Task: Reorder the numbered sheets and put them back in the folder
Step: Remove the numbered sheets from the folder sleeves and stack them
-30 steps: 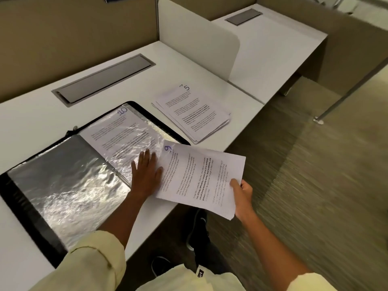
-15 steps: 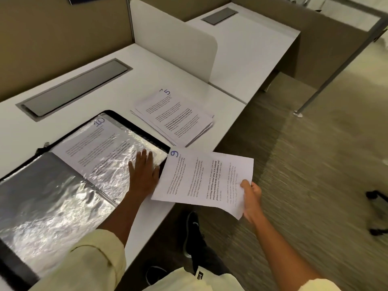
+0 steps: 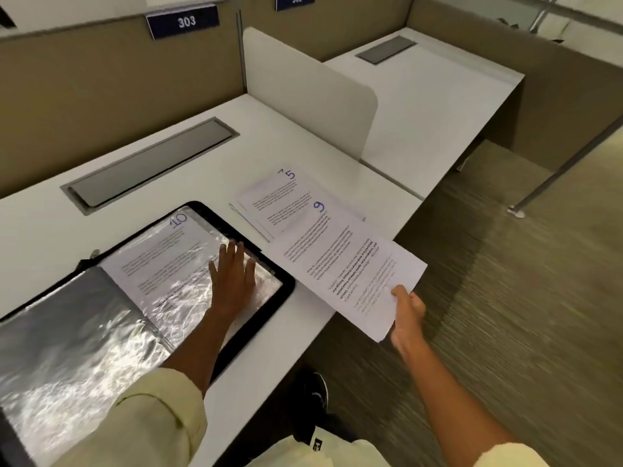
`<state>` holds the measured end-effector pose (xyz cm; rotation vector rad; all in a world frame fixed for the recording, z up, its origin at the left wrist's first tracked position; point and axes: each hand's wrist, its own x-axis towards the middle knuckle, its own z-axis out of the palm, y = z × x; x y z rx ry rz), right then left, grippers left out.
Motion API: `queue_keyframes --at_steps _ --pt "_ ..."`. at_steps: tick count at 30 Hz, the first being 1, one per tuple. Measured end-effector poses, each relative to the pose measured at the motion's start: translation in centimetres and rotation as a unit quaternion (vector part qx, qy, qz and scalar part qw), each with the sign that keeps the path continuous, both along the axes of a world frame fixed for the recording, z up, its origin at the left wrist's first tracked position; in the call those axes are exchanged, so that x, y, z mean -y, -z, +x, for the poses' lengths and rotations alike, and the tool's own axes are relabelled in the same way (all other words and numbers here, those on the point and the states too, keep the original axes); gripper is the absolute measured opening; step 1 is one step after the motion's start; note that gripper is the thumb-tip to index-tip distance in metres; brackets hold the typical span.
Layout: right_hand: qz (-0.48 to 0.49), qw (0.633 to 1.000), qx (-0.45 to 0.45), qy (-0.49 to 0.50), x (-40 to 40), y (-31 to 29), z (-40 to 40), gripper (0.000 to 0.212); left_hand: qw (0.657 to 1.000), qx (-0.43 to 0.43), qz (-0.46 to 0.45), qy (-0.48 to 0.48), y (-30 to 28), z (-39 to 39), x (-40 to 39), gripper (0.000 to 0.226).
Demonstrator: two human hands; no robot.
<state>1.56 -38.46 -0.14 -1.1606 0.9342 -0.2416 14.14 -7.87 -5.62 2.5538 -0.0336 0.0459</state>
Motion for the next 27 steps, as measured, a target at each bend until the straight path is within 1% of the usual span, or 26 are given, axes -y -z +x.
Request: queue_keyframes --at_steps 3,5,7,9,11,20,25,27 --pt "0.009 1.0 0.007 -0.016 -0.3 0.5 3.8 0.005 1.0 0.006 0.02 -0.009 -0.3 1.3 -1.0 0.077" --pt "0.015 0.999 0.008 -0.029 -0.7 0.7 6.3 0.003 0.999 0.018 0.034 -0.016 -0.2 2.0 -1.4 0.084" --pt "0.019 0.999 0.004 -0.042 -1.1 1.0 8.4 0.006 0.999 0.013 0.042 -0.022 -0.1 2.3 -1.6 0.087" --pt "0.03 0.998 0.006 -0.059 -1.5 1.5 10.5 0.016 0.998 0.001 0.046 -0.031 0.0 2.6 -1.7 0.09" --pt "0.038 0.996 0.01 -0.074 -1.8 2.0 12.4 0.02 0.998 -0.014 0.044 -0.039 0.2 2.6 -1.7 0.091" --pt "0.014 0.991 -0.009 -0.133 -2.9 4.1 17.8 0.018 0.994 -0.033 0.069 -0.083 0.9 1.7 -1.3 0.09" --pt "-0.029 0.981 -0.058 -0.184 -3.0 5.2 18.9 0.015 0.991 -0.043 0.078 -0.103 1.1 0.6 -0.9 0.093" --pt "-0.046 0.977 -0.071 -0.196 -3.0 5.3 19.0 0.017 0.989 -0.052 0.086 -0.108 1.1 0.0 -0.8 0.099"
